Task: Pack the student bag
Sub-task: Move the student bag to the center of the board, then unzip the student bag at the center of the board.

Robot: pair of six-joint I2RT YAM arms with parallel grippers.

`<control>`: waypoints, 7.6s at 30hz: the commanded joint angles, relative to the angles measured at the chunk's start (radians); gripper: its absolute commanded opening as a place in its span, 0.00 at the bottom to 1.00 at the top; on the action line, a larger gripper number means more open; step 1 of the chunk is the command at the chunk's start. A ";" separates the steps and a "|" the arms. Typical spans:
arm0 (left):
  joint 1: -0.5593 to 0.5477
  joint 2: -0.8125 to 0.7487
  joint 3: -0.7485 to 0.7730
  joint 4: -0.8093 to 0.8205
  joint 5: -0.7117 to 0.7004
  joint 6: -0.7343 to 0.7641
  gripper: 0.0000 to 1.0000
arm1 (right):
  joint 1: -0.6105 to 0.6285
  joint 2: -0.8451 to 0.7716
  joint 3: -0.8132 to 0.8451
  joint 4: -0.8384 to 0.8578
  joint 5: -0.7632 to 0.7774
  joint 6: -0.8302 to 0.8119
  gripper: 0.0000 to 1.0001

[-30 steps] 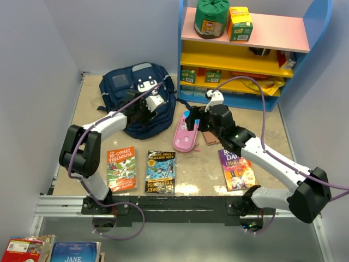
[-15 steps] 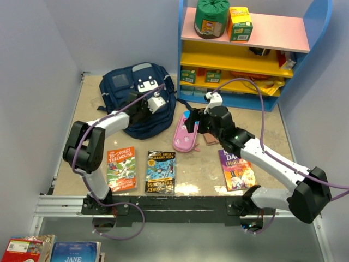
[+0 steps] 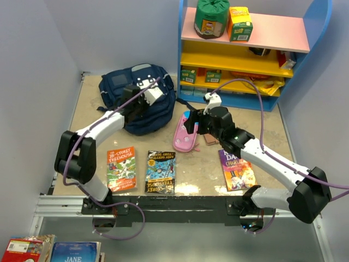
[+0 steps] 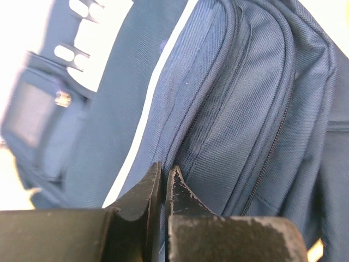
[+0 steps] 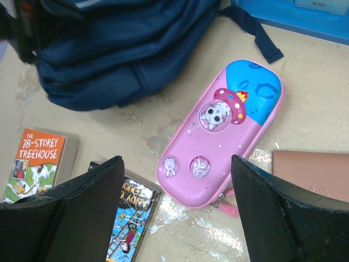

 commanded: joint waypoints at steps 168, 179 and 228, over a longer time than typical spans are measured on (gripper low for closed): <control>0.004 -0.714 -0.254 -0.604 0.343 0.130 0.00 | 0.343 0.251 -0.211 0.575 -0.028 -0.334 0.55; 0.004 -0.697 -0.239 -0.610 0.350 0.130 0.00 | 0.339 0.328 -0.234 0.643 -0.087 -0.311 0.31; -0.003 -0.638 -0.240 -0.589 0.443 0.067 0.00 | 0.319 0.280 -0.246 0.707 -0.134 -0.256 0.00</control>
